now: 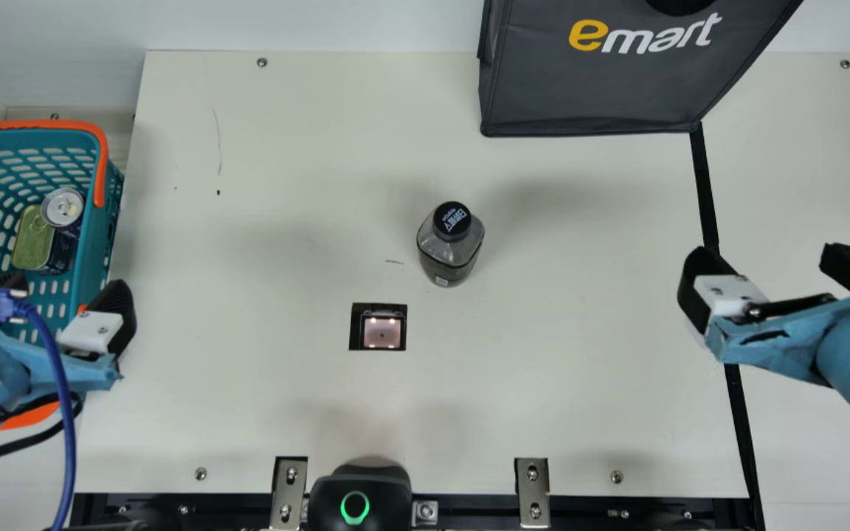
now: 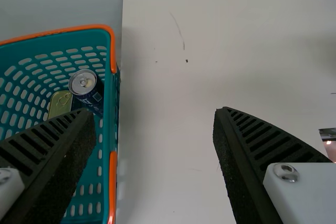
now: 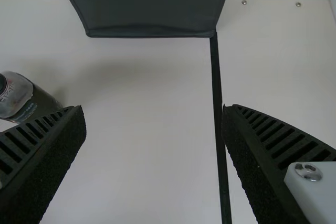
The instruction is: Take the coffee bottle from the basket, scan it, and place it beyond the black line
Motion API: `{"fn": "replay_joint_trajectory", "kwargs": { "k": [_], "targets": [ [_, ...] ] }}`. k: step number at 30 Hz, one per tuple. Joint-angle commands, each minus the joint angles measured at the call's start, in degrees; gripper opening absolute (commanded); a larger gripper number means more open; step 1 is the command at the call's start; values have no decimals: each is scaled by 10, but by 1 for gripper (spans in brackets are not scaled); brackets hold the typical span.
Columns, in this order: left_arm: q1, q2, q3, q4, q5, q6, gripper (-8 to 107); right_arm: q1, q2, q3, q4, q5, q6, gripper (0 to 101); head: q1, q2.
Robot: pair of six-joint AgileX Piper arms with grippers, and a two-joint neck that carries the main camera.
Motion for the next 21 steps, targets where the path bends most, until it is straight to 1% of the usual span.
{"fn": "replay_joint_trajectory", "kwargs": {
  "k": [1,12,21],
  "targets": [
    [0,0,0,0,0,0,90,9,7,5,-5,-8,6,91,-15,1],
    [0,0,0,0,0,0,90,65,52,31,-13,-58,29,91,-15,1],
    [0,0,0,0,0,0,90,106,95,40,-12,-98,33,91,-15,1]
  ]
}}
